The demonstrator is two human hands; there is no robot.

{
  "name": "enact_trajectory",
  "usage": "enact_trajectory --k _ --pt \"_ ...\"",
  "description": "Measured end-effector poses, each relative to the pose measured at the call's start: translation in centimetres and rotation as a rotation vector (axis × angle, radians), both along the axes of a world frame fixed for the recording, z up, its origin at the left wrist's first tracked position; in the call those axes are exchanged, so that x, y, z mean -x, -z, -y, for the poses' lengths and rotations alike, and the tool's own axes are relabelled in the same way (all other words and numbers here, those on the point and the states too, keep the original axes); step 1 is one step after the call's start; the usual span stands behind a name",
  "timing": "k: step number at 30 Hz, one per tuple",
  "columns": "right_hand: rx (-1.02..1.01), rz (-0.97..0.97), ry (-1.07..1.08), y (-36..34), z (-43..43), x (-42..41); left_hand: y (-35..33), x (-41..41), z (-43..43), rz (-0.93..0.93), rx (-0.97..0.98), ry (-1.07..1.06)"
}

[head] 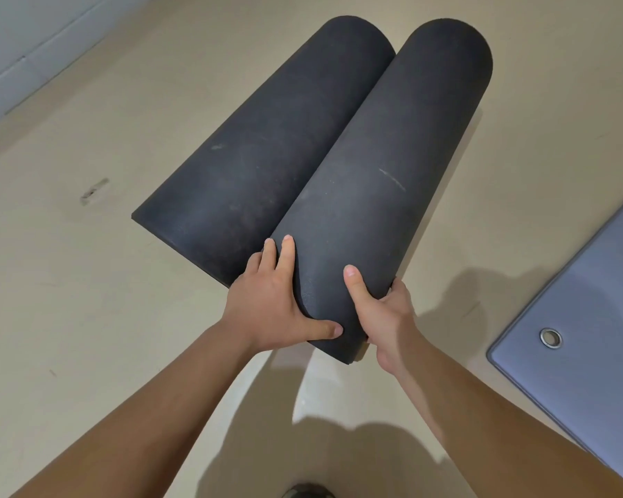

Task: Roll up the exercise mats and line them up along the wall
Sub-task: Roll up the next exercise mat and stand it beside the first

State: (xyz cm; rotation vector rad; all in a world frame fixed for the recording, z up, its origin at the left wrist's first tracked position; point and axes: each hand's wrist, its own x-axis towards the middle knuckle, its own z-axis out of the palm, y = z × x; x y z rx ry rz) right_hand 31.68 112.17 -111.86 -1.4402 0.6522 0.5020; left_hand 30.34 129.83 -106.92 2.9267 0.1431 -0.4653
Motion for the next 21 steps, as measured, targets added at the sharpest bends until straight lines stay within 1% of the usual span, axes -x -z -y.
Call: enact_trajectory --k 4,7,9,12,15,18,19,21 --pt "0.057 0.052 0.027 -0.5 -0.9 0.2 0.0 -0.1 -0.8 -0.037 0.06 -0.037" --pt "0.057 0.037 0.022 -0.8 -0.8 0.2 0.2 0.3 -0.8 -0.012 0.049 -0.038" --pt "0.019 -0.01 0.005 -1.3 -0.4 0.1 0.3 0.5 -0.8 -0.002 0.047 -0.041" --pt "-0.046 -0.046 -0.058 -2.6 0.8 0.0 -0.7 0.4 -0.5 -0.036 0.053 -0.031" --pt "0.037 0.01 -0.162 -3.8 3.2 -0.5 -1.7 0.0 -0.2 -0.008 0.056 -0.004" --pt "0.124 -0.021 -0.14 -3.8 5.2 -0.4 -2.8 0.1 -0.1 -0.044 0.111 -0.023" --pt "0.131 -0.038 -0.128 -3.7 5.4 -0.1 -3.0 0.1 -0.1 -0.032 0.129 -0.04" --pt "0.093 -0.067 -0.126 -3.4 5.4 0.4 -3.5 0.1 0.2 0.059 0.125 -0.055"
